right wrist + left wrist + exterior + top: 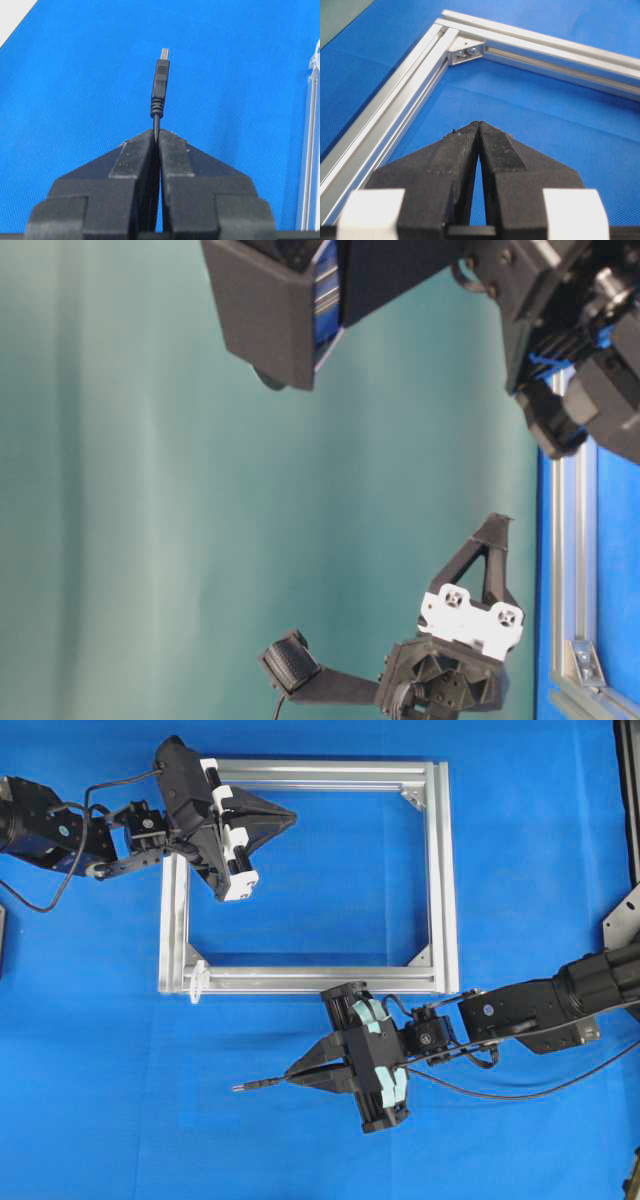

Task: Insert the wire through the string loop located on the left side.
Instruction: 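Close the right gripper on the cable just behind the USB plug, then carry the cable with the right gripper toward the white zip-tie loop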

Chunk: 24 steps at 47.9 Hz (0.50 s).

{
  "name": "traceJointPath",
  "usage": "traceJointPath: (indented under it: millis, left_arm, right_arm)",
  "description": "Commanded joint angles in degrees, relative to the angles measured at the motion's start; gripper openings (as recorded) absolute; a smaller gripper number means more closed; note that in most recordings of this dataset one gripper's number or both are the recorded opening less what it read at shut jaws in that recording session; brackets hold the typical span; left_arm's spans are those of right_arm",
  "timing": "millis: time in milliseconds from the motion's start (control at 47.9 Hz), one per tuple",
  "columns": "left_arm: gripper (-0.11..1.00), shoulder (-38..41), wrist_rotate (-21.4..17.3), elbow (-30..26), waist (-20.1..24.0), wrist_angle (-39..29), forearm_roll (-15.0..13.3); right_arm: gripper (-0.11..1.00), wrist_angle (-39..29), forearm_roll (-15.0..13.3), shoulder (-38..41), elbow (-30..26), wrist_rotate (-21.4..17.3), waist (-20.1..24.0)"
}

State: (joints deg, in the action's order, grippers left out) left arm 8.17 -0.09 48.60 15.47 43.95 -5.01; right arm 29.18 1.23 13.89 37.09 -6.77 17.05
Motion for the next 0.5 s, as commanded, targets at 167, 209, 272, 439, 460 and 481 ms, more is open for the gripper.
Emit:
traceJointPath:
  millis: [167,209,272,439,460,481]
  left_arm:
    - [0.0,-1.58,0.09,-0.53,0.0,0.53,0.09]
    - [0.0,-1.58,0.09,-0.53,0.0,0.53,0.09]
    - [0.0,-1.58,0.09,-0.53,0.0,0.53,0.09]
    - [0.0,-1.58,0.09,-0.44,0.0,0.53,0.09]
    - [0.0,-1.58,0.09,-0.44,0.0,0.53,0.09]
    - [0.0,-1.58,0.09,-0.44,0.0,0.53,0.09]
  right_arm:
    - [0.0,0.26,-0.09,-1.93,-0.35,0.09,0.09]
    - [0.0,0.26,-0.09,-1.93,-0.35,0.09,0.0]
    - [0.0,0.35,-0.09,-1.93,-0.35,0.09,-0.09]
    - [0.0,0.35,-0.09,-2.29,0.44,0.09,-1.32]
    - [0.0,0.35,-0.09,-2.46,0.7,0.09,-1.58]
    - [0.0,0.44,-0.09,-2.55,0.88,0.09,-1.76]
